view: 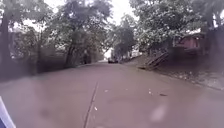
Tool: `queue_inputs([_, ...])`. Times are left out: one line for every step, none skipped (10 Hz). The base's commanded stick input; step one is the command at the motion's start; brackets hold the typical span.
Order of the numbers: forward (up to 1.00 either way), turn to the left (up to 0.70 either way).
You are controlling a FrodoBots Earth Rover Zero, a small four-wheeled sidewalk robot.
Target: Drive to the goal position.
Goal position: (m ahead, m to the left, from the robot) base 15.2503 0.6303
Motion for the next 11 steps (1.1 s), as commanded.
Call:
queue_inputs([0.70,0.00])
queue_inputs([0.70,0.00])
queue_inputs([0.70,0.00])
queue_inputs([0.70,0.00])
queue_inputs([0.70,0.00])
queue_inputs([0.70,0.00])
queue_inputs([0.70,0.00])
queue_inputs([0.70,0.00])
queue_inputs([0.70,0.00])
queue_inputs([0.70,0.00])
queue_inputs([0.70,0.00])
